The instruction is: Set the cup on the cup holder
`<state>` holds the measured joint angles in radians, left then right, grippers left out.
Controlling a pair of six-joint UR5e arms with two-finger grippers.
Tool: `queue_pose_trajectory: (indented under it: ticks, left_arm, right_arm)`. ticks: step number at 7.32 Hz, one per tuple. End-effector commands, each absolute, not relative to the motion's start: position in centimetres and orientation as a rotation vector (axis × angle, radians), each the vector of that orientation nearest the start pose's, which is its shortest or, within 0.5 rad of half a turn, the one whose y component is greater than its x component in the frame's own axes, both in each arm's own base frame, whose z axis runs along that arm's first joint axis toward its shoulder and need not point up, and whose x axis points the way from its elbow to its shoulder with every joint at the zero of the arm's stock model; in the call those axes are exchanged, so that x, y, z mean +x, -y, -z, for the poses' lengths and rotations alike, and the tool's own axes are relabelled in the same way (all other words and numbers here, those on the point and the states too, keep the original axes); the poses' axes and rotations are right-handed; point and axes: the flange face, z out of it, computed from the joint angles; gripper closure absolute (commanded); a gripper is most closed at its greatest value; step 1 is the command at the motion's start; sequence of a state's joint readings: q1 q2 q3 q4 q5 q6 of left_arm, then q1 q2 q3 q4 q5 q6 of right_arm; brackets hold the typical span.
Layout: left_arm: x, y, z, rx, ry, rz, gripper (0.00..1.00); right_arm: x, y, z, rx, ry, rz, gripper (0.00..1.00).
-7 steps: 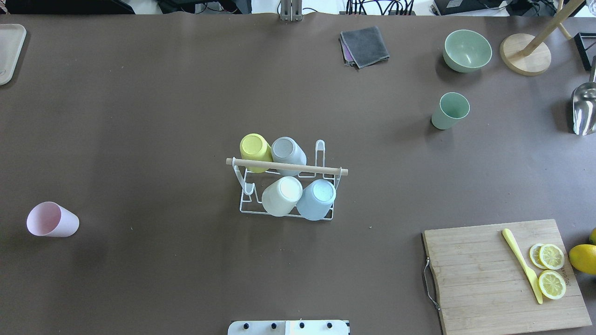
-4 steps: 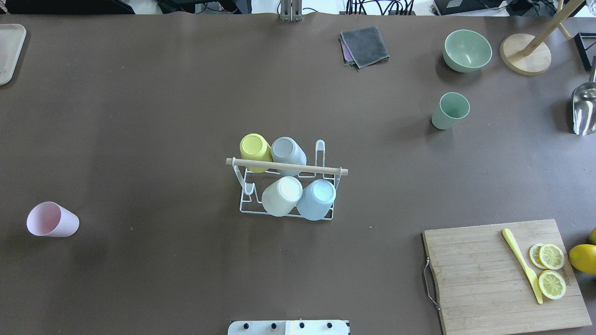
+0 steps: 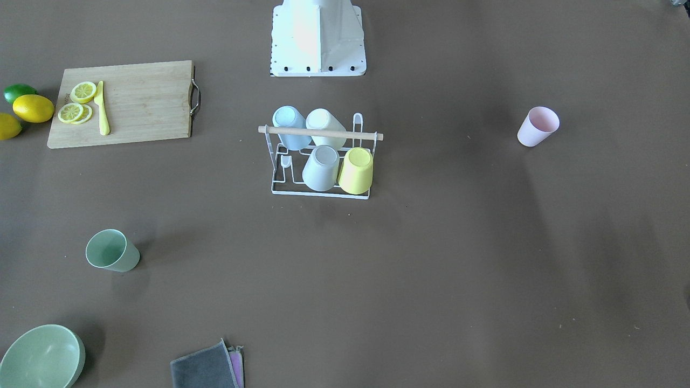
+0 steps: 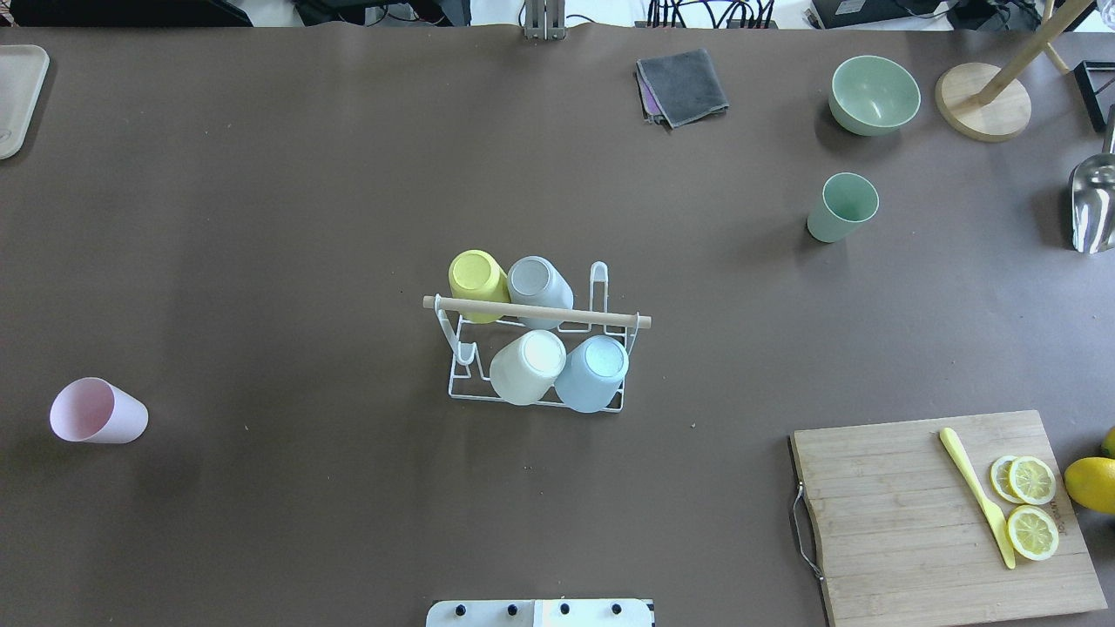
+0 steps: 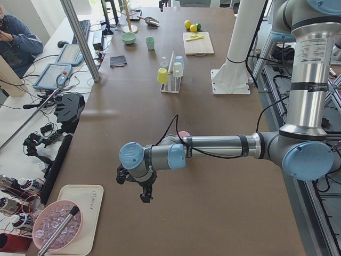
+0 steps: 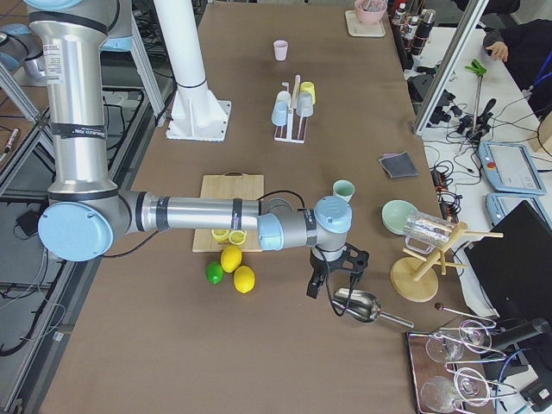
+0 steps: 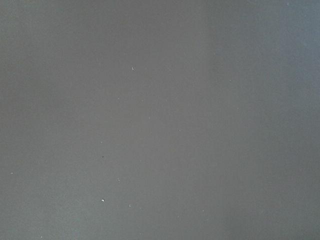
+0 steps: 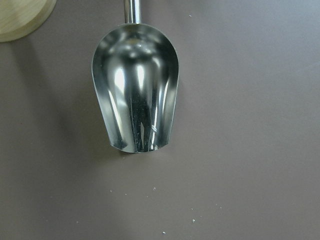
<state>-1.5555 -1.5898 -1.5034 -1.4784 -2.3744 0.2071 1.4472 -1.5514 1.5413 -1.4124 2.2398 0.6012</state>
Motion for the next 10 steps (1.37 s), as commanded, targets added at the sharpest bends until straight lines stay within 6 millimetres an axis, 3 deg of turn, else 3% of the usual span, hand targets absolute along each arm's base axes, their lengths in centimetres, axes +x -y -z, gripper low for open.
queue_pose_trajectory:
  ticks: [1, 7, 8, 9, 10]
  left_arm:
    - [-5.4, 48.9, -69.0, -0.058, -0.811, -0.153, 0.02]
    - [-5.5, 49.6, -68.2, -0.038, -0.802, -0.168, 0.02]
    - [-4.4, 51.0, -67.7, -0.053, -0.769, -0.195, 0.02]
    - [-2.6, 53.8, -65.1, -0.08, -0.695, -0.239, 0.02]
    - [-0.3, 55.3, -64.0, -0.148, -0.65, -0.269, 0.02]
  right_arm:
    - [0.7, 51.7, -65.0, -0.099, 0.687, -0.405, 0.0]
    - [0.4, 51.8, -64.7, -0.083, 0.696, -0.383, 0.0]
    - [0.3, 52.2, -64.1, -0.073, 0.699, -0.377, 0.0]
    - [0.1, 52.8, -63.3, -0.059, 0.704, -0.371, 0.0]
    - [-0.2, 53.1, -62.6, -0.047, 0.698, -0.361, 0.0]
